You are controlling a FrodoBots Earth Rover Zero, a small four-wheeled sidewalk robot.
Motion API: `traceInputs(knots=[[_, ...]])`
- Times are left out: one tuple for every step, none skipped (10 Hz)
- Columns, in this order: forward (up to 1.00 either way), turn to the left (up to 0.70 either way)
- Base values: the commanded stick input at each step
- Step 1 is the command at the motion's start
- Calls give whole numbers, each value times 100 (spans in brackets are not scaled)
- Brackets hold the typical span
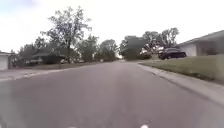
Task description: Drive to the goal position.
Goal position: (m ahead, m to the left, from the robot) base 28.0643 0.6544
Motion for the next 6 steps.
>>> traceInputs(knots=[[100,2],[100,2],[100,2],[100,28],[100,38],[100,40]])
